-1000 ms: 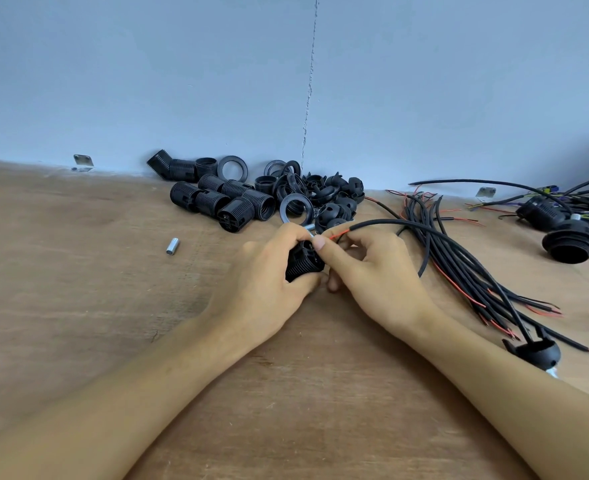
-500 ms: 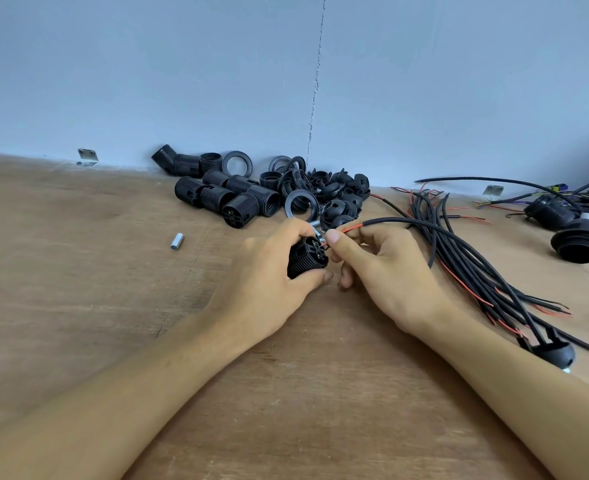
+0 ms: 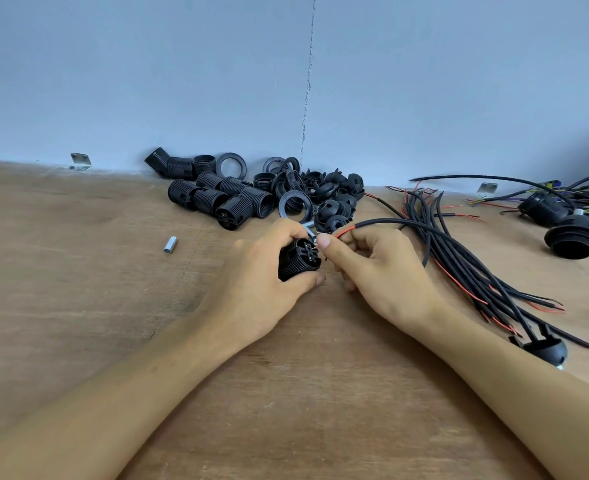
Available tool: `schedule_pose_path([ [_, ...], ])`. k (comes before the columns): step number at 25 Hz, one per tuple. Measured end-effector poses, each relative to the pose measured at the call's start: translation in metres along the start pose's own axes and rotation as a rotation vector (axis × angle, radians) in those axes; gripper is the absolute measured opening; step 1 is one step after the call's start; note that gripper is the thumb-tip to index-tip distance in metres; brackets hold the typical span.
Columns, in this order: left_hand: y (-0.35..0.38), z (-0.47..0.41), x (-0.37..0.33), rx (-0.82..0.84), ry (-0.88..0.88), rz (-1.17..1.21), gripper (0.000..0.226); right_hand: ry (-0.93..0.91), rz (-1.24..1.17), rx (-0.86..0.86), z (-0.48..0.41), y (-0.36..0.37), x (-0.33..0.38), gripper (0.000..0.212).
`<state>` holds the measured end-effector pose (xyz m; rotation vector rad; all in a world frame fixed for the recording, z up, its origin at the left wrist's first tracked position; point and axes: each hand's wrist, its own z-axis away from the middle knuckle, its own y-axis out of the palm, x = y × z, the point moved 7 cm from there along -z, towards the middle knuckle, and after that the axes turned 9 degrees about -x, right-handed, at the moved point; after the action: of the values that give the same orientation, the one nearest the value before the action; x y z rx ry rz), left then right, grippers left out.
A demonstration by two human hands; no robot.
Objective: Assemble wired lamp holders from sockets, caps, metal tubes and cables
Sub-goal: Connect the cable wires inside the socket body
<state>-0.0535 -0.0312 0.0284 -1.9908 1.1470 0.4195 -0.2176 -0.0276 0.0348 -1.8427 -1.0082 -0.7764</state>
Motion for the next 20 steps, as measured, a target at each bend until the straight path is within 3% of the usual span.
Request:
schedule_pose_path([
  [5,0.003,0.000,0.004,0.026,-0.021,0.068,0.045,0.145,-0.430,0.091,-0.001,0.006,-0.006,0.031],
  [13,0.003,0.001,0.001,0.022,0.011,0.042,0.047,0.079,-0.258,0.055,0.000,0.006,-0.002,0.024],
  [20,0.002,0.001,0.000,0.024,0.023,0.059,0.043,0.050,-0.246,0.064,0.003,0.005,0.004,0.027],
])
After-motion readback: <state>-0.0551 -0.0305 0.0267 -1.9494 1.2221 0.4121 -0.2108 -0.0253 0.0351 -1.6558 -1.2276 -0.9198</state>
